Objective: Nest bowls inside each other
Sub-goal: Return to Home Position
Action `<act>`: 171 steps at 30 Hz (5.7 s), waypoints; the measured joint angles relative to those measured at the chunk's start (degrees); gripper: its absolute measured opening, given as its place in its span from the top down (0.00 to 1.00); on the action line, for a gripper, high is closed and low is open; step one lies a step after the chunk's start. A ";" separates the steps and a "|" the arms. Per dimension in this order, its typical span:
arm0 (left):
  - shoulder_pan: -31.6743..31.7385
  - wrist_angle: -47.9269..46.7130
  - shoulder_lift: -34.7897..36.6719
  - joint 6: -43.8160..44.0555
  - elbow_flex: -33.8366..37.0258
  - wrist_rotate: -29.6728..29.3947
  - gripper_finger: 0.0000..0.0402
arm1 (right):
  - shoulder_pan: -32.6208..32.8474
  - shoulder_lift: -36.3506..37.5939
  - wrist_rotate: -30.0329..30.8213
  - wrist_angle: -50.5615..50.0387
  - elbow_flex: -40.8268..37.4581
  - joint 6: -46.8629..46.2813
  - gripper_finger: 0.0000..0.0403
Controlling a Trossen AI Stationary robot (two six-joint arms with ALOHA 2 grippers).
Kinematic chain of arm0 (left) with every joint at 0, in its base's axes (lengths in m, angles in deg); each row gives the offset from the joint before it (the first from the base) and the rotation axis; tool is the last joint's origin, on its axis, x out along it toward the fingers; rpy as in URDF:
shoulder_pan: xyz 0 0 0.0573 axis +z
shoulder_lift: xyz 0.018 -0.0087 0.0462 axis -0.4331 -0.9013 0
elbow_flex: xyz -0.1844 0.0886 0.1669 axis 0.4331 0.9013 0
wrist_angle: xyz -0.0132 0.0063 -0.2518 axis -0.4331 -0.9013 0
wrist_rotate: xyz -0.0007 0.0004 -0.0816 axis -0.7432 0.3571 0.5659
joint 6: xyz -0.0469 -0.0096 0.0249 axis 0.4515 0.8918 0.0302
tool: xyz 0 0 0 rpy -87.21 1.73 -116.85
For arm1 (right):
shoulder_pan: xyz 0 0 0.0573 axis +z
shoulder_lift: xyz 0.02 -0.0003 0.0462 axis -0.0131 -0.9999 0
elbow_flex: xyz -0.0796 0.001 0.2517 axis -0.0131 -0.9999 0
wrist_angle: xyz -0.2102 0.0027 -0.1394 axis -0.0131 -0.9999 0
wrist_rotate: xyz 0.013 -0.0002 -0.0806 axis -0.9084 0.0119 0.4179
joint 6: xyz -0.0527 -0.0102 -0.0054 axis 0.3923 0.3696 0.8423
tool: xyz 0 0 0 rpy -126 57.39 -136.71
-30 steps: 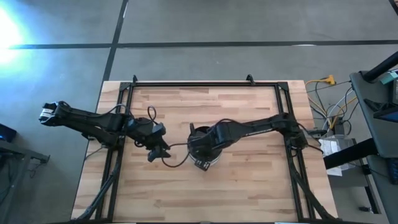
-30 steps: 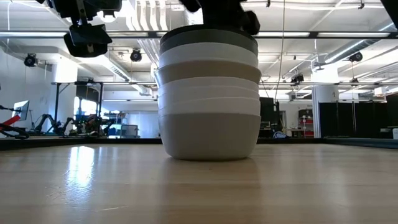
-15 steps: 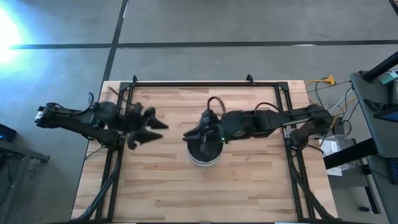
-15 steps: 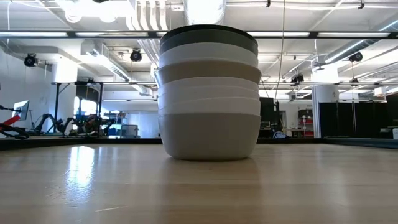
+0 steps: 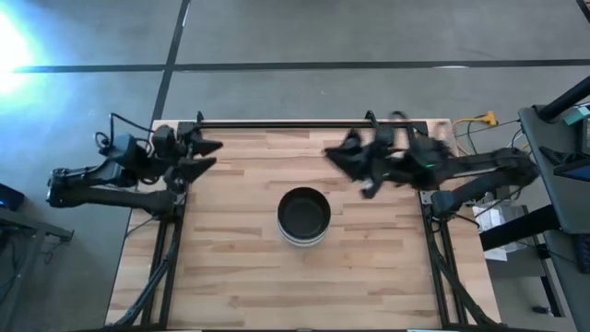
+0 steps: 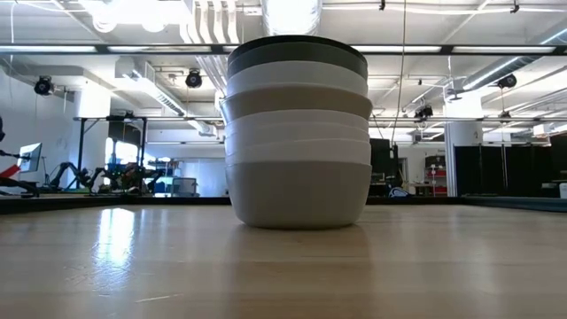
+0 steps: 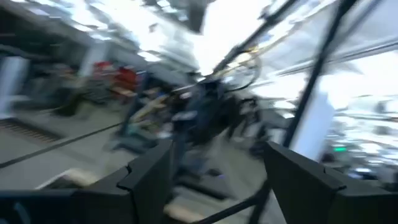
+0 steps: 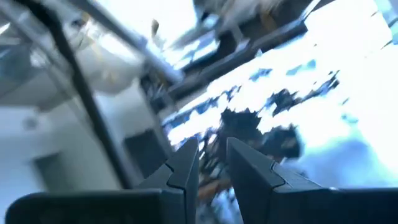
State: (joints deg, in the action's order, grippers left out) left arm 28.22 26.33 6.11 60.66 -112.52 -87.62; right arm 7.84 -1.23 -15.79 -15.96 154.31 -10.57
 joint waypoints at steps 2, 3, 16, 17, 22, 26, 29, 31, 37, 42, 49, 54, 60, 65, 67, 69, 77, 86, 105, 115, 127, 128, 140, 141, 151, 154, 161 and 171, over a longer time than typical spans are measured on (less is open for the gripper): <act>2.20 -5.04 3.25 -0.22 0.04 -1.14 0.41 | -0.09 5.16 3.58 1.67 -3.95 2.49 0.80; 3.08 -7.07 5.20 -0.18 0.12 -1.28 0.41 | -0.01 7.75 5.52 2.85 -5.99 4.00 0.80; 4.36 -24.19 27.04 -0.10 1.27 -9.78 0.41 | 0.12 35.53 17.17 10.89 -28.25 14.06 0.80; 4.36 -24.51 29.14 0.12 1.97 -10.20 0.41 | 0.11 36.85 18.04 11.60 -29.46 14.96 0.80; 4.36 -27.81 31.25 1.76 4.10 -11.12 0.41 | 0.13 45.16 19.38 11.37 -35.33 16.23 0.80; 4.36 -24.81 29.75 3.30 3.98 -9.85 0.41 | 0.13 53.95 19.60 11.93 -40.16 17.88 0.80; 4.36 -23.70 29.41 6.10 6.36 -7.66 0.41 | 0.13 60.34 19.85 13.90 -44.15 18.82 0.80; 4.36 -18.45 31.06 7.91 8.57 -5.60 0.41 | 0.13 64.22 19.76 14.74 -46.82 17.92 0.80; 4.36 -8.20 31.16 12.35 15.64 -2.27 0.41 | 0.18 72.92 14.86 0.07 -52.70 3.66 0.80; 4.34 -6.65 31.34 18.46 21.53 0.08 0.41 | 0.16 73.48 9.42 -11.21 -52.74 -4.06 0.80; 4.19 -6.17 31.17 23.35 27.54 1.39 0.41 | 0.18 72.88 -0.55 -52.21 -39.55 -11.72 0.80; 4.07 -0.74 31.31 28.56 33.31 3.06 0.41 | 0.16 73.69 -0.91 -62.74 -33.63 -12.31 0.80; 3.16 5.20 31.17 31.89 41.04 3.02 0.41 | 0.16 73.68 -6.50 -70.00 -36.00 -17.25 0.80; 2.03 2.18 31.04 33.33 44.09 2.73 0.41 | 0.16 73.70 -6.60 -64.29 -43.42 -17.25 0.80; 1.82 -2.57 30.86 33.39 44.09 2.71 0.41 | 0.14 73.66 -7.53 -59.14 -47.77 -17.96 0.80; 1.76 -6.26 30.92 33.41 44.11 2.73 0.41 | 0.17 73.69 -7.88 -52.06 -51.91 -18.33 0.80; 1.45 -7.38 28.70 28.77 44.14 5.70 0.41 | 0.16 73.45 -7.60 -27.87 -66.05 -23.73 0.80; 1.39 -6.49 18.72 11.01 44.16 12.24 0.41 | 0.13 70.92 -7.66 -29.21 -66.03 -16.44 0.80; -0.27 -0.85 2.41 1.28 43.72 23.27 0.43 | 0.16 57.07 -7.66 -29.32 -65.96 -13.58 0.80; -0.71 -3.50 19.14 -3.08 36.76 21.79 0.64 | 0.16 55.97 -7.68 -29.32 -65.96 -14.40 0.80; -0.91 -25.45 26.92 -8.58 35.58 22.13 0.80 | -0.10 56.66 -7.57 -28.98 -65.94 -14.44 0.80; -0.90 -25.94 26.85 -8.99 36.20 22.09 0.80 | -0.47 56.74 -7.60 -28.92 -65.94 -14.45 0.80; -0.93 -25.88 24.24 -10.28 38.69 24.91 0.80 | -0.85 56.76 -7.63 -29.01 -65.93 -14.45 0.80; -0.93 -25.87 24.18 -10.28 38.69 24.94 0.80 | -0.85 56.71 -7.62 -28.94 -65.94 -14.44 0.80; -0.93 -25.64 23.49 -10.28 38.74 24.91 0.80 | -0.85 57.65 -7.64 -29.05 -65.94 -14.44 0.80; -0.93 -25.64 23.23 -10.28 38.74 24.90 0.80 | -0.85 57.43 -7.62 -29.07 -65.94 -14.44 0.80; -0.93 -25.64 23.10 -10.28 38.76 24.89 0.80 | -0.85 57.39 -7.62 -29.16 -65.94 -14.44 0.80; -0.93 -25.66 23.11 -10.28 38.78 24.89 0.80 | -0.85 57.41 -7.64 -29.16 -65.94 -14.44 0.80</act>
State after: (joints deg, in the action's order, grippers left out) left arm 27.29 0.67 29.21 50.38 -73.74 -62.73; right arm 6.99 56.19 -23.43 -45.12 88.37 -25.01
